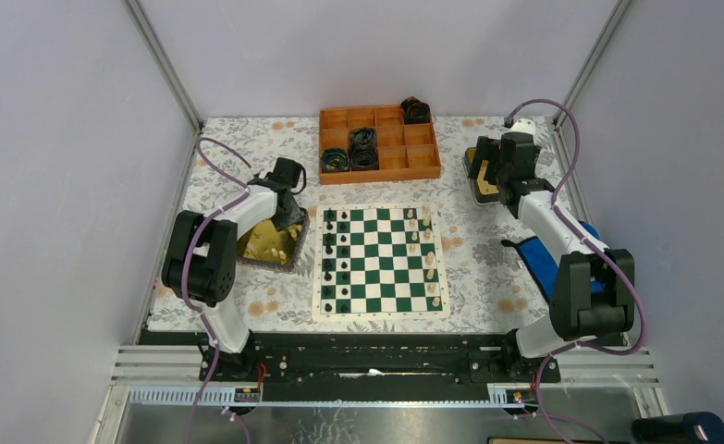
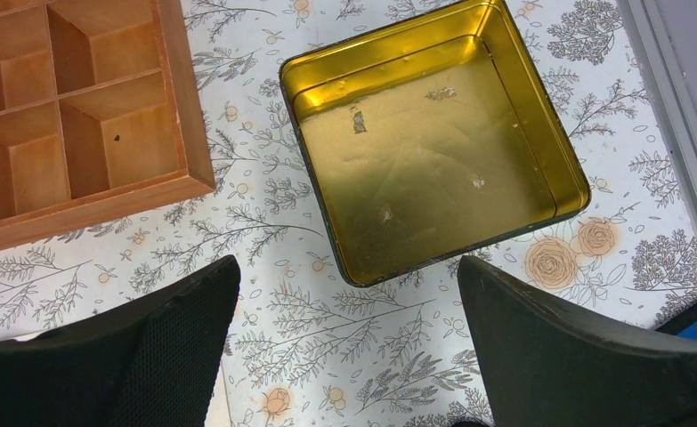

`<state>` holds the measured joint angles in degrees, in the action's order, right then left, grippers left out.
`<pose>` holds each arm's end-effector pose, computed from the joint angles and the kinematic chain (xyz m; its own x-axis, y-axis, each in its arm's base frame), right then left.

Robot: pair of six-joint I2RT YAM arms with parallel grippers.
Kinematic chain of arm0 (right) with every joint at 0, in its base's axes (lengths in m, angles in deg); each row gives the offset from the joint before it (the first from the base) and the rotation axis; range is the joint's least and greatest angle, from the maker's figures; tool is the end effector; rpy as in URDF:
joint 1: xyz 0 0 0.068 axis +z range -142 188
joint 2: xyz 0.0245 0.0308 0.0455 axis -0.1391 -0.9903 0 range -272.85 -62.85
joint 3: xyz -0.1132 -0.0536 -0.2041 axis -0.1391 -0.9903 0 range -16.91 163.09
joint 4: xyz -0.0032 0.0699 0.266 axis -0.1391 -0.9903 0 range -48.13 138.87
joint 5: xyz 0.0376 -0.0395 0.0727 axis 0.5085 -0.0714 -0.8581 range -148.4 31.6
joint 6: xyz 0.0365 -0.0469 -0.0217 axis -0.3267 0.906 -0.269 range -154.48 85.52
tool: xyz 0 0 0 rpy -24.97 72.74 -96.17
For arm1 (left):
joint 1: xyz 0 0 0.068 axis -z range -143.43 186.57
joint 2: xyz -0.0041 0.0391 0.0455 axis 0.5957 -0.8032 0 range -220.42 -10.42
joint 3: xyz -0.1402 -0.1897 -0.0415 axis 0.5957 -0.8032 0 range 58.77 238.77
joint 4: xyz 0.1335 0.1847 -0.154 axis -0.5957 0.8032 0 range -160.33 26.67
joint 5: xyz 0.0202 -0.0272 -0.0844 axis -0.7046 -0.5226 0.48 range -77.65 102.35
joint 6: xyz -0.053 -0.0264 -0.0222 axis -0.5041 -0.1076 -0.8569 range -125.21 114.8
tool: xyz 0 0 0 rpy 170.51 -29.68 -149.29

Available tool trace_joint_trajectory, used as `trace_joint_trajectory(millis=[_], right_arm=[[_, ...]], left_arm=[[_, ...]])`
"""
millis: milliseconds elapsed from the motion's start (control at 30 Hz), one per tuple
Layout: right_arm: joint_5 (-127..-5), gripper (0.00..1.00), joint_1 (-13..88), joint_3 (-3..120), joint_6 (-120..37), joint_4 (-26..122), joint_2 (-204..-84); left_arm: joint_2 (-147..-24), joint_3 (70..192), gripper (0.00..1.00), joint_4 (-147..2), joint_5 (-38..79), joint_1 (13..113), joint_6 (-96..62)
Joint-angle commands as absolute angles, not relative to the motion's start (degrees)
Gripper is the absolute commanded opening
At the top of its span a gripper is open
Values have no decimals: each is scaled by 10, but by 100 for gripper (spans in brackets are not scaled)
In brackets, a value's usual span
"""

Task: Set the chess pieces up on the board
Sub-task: Pick up the chess piece from the storage box.

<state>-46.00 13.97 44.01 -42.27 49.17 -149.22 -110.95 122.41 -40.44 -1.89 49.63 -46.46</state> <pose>0.3744 0.0287 0.2334 -0.4063 0.0906 -0.9092 0.1482 0.9884 0.0322 0.3468 -0.0683 0.1200 -0.7553 -0.4809 -0.4453 -0.4966 0.8633 -0.0900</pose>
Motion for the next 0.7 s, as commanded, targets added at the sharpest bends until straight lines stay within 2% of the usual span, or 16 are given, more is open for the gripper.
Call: trace_joint_trajectory(millis=[0,167,400,667], right_arm=[[-458,100,143,467,-422,501,-1492],[-457,100,143,468,-423,500,-1493],[-457,100,143,469,-423,499,-1489],[-459,100,143,473,-422,494,-1485]], left_arm=[[-1121,1242,34,-428,-18,493,-449],[-1120,1239,18,-428,-18,493,-448],[-1111,1239,3,-419,-27,493,-447],[-1054,1249,0,-399,-60,492,-439]])
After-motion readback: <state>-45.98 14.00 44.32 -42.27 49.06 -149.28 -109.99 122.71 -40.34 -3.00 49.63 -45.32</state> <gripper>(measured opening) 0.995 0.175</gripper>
